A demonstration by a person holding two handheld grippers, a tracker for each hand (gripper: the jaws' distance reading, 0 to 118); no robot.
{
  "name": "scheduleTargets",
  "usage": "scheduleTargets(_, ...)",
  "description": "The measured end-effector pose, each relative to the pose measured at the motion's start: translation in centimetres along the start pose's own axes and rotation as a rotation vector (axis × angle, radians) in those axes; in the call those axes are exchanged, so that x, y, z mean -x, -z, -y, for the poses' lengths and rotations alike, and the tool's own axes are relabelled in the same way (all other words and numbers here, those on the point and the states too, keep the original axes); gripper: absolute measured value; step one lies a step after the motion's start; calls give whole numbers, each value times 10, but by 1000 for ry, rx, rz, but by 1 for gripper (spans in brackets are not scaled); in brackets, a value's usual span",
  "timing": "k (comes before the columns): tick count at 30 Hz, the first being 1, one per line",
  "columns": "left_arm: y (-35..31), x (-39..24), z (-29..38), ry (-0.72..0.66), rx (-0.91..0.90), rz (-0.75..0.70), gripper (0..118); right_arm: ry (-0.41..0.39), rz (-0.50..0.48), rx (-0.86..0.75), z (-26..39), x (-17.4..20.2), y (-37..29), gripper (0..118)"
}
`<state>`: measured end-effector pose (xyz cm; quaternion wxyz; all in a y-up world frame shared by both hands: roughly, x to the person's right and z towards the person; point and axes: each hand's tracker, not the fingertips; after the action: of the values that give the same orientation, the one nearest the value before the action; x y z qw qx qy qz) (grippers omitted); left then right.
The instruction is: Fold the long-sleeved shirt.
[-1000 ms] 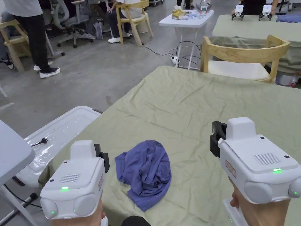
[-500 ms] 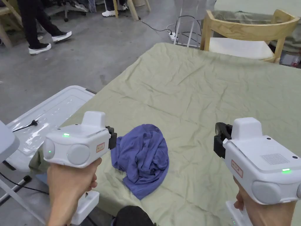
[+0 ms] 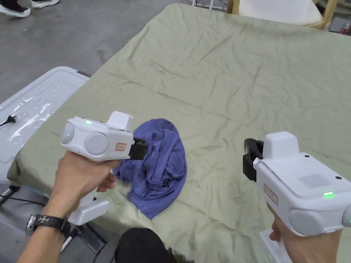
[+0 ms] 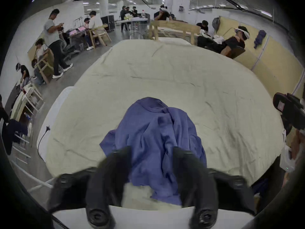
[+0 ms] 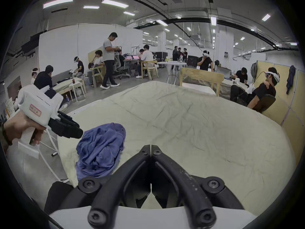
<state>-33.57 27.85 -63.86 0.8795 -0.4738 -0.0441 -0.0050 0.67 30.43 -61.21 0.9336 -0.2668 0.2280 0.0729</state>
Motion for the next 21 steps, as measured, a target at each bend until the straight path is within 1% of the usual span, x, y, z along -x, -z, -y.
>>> scheduleTargets(1,6,-1,-2,14,21,11,62,0,1,5,2,0,2,1)
scheduleTargets(2,13,-2,-4,40,15,24,73,1,2,10,3,-1,4,1)
scheduleTargets(3,18,-3,-5,44,0,17,76,2,1,15,4,-2,6,1)
scheduleTargets(8,62,17,-8,-66,57,30,76,-12,4,40,10,-1,12,1)
scheduleTargets(11,81,26,-1,-98,71,41,76,-18,7,49,14,-3,14,1)
scheduleTargets(12,84,27,0,-116,94,24,76,-16,7,52,14,-4,15,1)
scheduleTargets(13,87,27,1,-125,117,17,73,-12,11,53,15,-5,15,1)
scheduleTargets(15,86,25,3,-112,87,34,62,-2,10,55,15,-6,15,1)
scheduleTargets(16,84,22,3,-98,75,44,52,1,11,53,15,-7,15,1)
scheduleTargets(17,82,20,5,-82,53,52,31,3,11,55,15,-7,16,1)
scheduleTargets(18,82,18,6,-83,41,58,17,2,11,55,15,-7,16,1)
scheduleTargets(21,76,15,12,-99,-14,36,10,2,15,53,15,-7,13,1)
